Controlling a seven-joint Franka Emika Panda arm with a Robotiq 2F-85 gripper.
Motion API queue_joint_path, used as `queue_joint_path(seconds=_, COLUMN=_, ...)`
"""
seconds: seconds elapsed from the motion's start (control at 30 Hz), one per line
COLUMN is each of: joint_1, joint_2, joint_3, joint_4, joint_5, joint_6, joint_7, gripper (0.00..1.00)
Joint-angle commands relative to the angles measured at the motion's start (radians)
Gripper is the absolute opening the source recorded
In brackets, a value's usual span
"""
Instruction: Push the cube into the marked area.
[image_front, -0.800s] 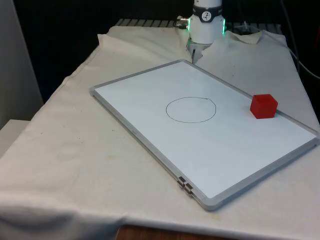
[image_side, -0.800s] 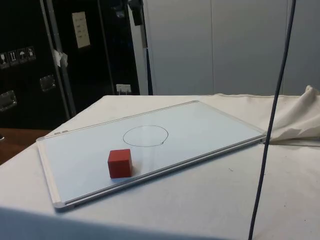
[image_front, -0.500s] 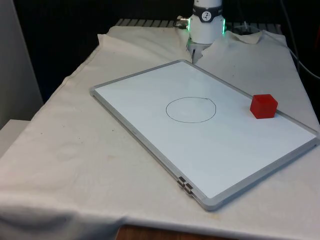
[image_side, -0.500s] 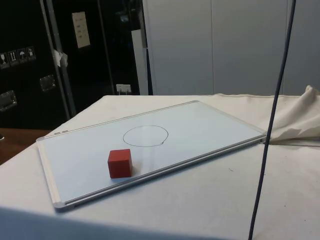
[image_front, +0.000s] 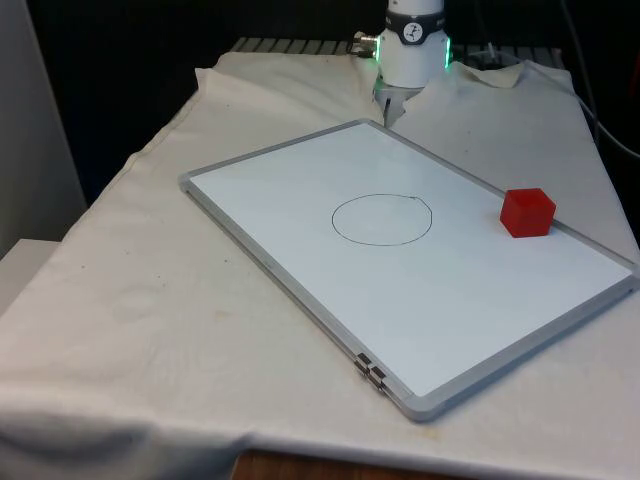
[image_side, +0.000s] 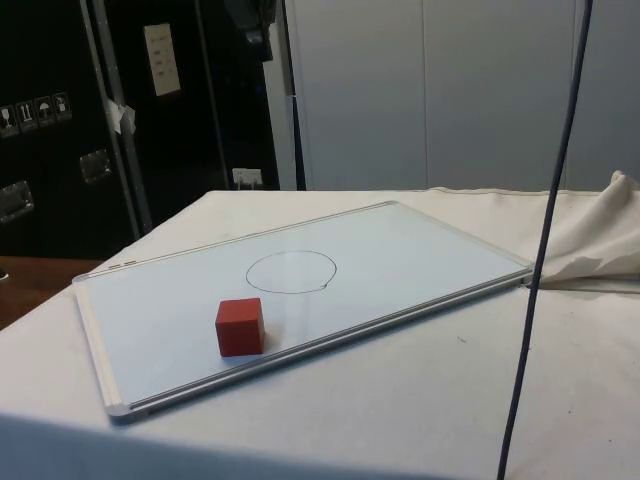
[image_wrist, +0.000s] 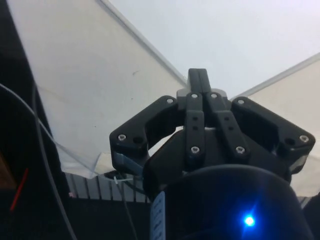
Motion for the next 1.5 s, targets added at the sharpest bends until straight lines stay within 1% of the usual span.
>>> queue_joint_path(seconds=0.0, joint_1=0.003, joint_2=-0.011, joint_3=0.006, joint_4=-0.015, joint_5=0.015, joint_6=0.026, joint_7=0.004, gripper=0.0)
queue_joint_path(seconds=0.17, joint_1=0.004, joint_2=-0.02, joint_3=0.022, joint_4=-0.032, joint_5=0.042, joint_6=0.058, joint_7=0.006, gripper=0.0)
queue_joint_path(seconds=0.2, joint_1=0.004, joint_2=-0.023, joint_3=0.029, joint_4=-0.037, joint_5=0.051, joint_6=0.069, joint_7=0.007, gripper=0.0)
queue_joint_path(seconds=0.23, joint_1=0.0, joint_2=-0.013, joint_3=0.027, joint_4=-0.025, joint_5=0.043, joint_6=0.049, joint_7=0.002, gripper=0.0)
queue_joint_path(seconds=0.27, joint_1=0.004, joint_2=-0.024, joint_3=0.033, joint_4=-0.04, joint_5=0.056, joint_6=0.075, joint_7=0.009, gripper=0.0)
queue_joint_path(seconds=0.3, joint_1=0.005, joint_2=-0.025, joint_3=0.038, joint_4=-0.044, joint_5=0.06, joint_6=0.081, joint_7=0.01, gripper=0.0)
queue_joint_path(seconds=0.5, joint_1=0.005, joint_2=-0.031, joint_3=0.068, joint_4=-0.066, joint_5=0.085, joint_6=0.124, joint_7=0.021, gripper=0.0)
queue_joint_path(seconds=0.53, joint_1=0.001, joint_2=-0.021, joint_3=0.067, joint_4=-0.053, joint_5=0.079, joint_6=0.103, joint_7=0.013, gripper=0.0)
queue_joint_path(seconds=0.57, joint_1=0.006, joint_2=-0.031, joint_3=0.074, joint_4=-0.07, joint_5=0.088, joint_6=0.132, joint_7=0.023, gripper=0.0)
queue_joint_path(seconds=0.67, joint_1=0.006, joint_2=-0.032, joint_3=0.09, joint_4=-0.082, joint_5=0.095, joint_6=0.155, joint_7=0.032, gripper=0.0)
queue_joint_path(seconds=0.7, joint_1=0.006, joint_2=-0.032, joint_3=0.102, joint_4=-0.09, joint_5=0.098, joint_6=0.171, joint_7=0.038, gripper=0.0)
queue_joint_path(seconds=0.77, joint_1=0.006, joint_2=-0.032, joint_3=0.115, joint_4=-0.099, joint_5=0.102, joint_6=0.188, joint_7=0.045, gripper=0.0)
queue_joint_path(seconds=0.8, joint_1=0.001, joint_2=-0.023, joint_3=0.115, joint_4=-0.088, joint_5=0.096, joint_6=0.17, joint_7=0.04, gripper=0.0)
queue_joint_path(seconds=0.83, joint_1=0.001, joint_2=-0.023, joint_3=0.121, joint_4=-0.093, joint_5=0.098, joint_6=0.178, joint_7=0.043, gripper=0.0)
queue_joint_path(seconds=0.87, joint_1=0.006, joint_2=-0.033, joint_3=0.126, joint_4=-0.109, joint_5=0.106, joint_6=0.204, joint_7=0.05, gripper=0.0)
queue_joint_path(seconds=0.9, joint_1=0.006, joint_2=-0.033, joint_3=0.132, joint_4=-0.114, joint_5=0.107, joint_6=0.212, joint_7=0.053, gripper=0.0)
queue_joint_path(seconds=0.93, joint_1=0.008, joint_2=-0.031, joint_3=0.145, joint_4=-0.124, joint_5=0.111, joint_6=0.231, joint_7=0.061, gripper=0.0)
queue_joint_path(seconds=1.1, joint_1=0.007, joint_2=-0.023, joint_3=0.176, joint_4=-0.148, joint_5=0.114, joint_6=0.279, joint_7=0.077, gripper=0.0)
queue_joint_path(seconds=1.13, joint_1=0.003, joint_2=-0.024, joint_3=0.172, joint_4=-0.141, joint_5=0.109, joint_6=0.258, joint_7=0.071, gripper=0.0)
queue_joint_path(seconds=1.17, joint_1=0.007, joint_2=-0.02, joint_3=0.181, joint_4=-0.153, joint_5=0.114, joint_6=0.289, joint_7=0.081, gripper=0.0)
queue_joint_path(seconds=1.23, joint_1=0.008, joint_2=-0.01, joint_3=0.197, joint_4=-0.162, joint_5=0.115, joint_6=0.315, joint_7=0.091, gripper=0.0)
queue_joint_path(seconds=1.37, joint_1=0.009, joint_2=0.008, joint_3=0.219, joint_4=-0.167, joint_5=0.114, joint_6=0.346, joint_7=0.105, gripper=0.0)
queue_joint_path(seconds=1.4, joint_1=0.005, joint_2=0.004, joint_3=0.217, joint_4=-0.165, joint_5=0.11, joint_6=0.332, joint_7=0.099, gripper=0.0)
queue_joint_path(seconds=1.43, joint_1=0.011, joint_2=0.021, joint_3=0.23, joint_4=-0.168, joint_5=0.112, joint_6=0.362, joint_7=0.115, gripper=0.0)
queue_joint_path(seconds=1.47, joint_1=0.011, joint_2=0.026, joint_3=0.235, joint_4=-0.167, joint_5=0.112, joint_6=0.368, joint_7=0.119, gripper=0.0)
